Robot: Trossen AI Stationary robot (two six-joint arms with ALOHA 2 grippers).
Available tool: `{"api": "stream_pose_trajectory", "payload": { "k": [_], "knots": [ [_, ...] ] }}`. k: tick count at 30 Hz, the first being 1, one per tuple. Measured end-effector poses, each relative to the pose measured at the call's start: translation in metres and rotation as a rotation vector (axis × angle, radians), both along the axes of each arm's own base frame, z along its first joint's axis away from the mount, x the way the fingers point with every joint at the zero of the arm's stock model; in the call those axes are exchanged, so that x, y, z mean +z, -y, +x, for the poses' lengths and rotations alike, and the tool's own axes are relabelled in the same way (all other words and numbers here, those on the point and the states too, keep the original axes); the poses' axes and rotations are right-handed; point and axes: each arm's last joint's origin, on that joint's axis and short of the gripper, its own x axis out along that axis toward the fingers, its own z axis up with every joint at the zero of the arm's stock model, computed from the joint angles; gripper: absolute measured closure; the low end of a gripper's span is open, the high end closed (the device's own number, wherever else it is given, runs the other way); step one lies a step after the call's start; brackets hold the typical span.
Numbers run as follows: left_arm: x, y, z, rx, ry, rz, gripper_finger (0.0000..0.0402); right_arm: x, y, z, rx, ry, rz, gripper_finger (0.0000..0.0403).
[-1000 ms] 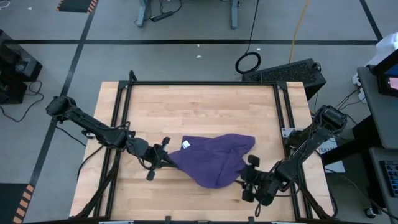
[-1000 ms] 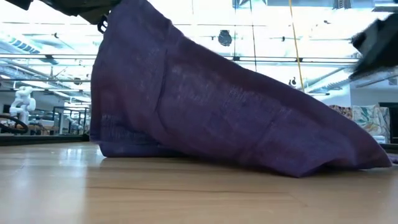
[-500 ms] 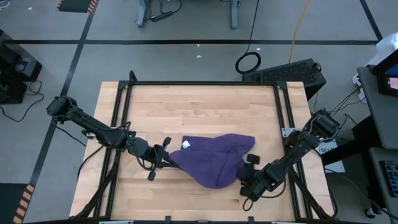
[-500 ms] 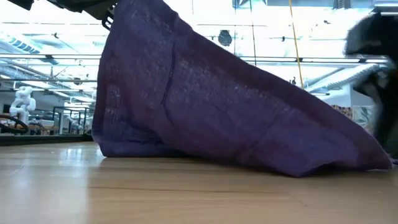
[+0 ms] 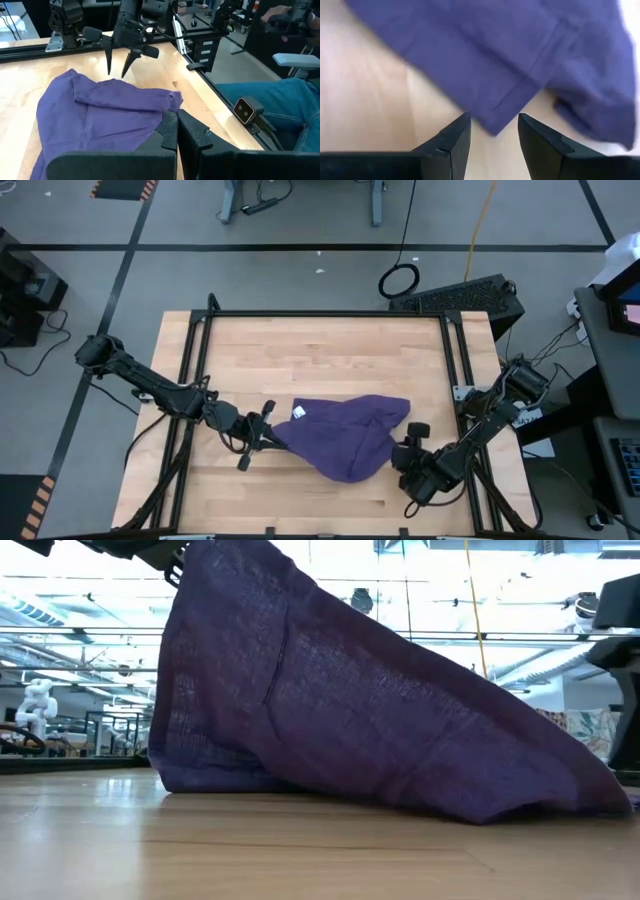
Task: Roll towel
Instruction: Roll the purple towel
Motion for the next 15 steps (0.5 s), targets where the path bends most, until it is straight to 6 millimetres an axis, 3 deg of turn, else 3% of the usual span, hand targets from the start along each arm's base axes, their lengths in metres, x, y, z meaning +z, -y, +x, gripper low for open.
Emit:
{"api": "stream_pose_trajectory", "payload": {
  "k": [10, 15],
  "knots": [
    [0.000, 0.000, 0.000, 0.000, 0.002, -0.001, 0.0399, -0.001, 0.002, 0.007, 0.010, -0.043, 0.061, 0.0248],
    [0.000, 0.000, 0.000, -0.001, 0.002, 0.000, 0.0399, -0.011, 0.008, 0.009, 0.036, -0.030, 0.095, 0.0249]
  ]
}}
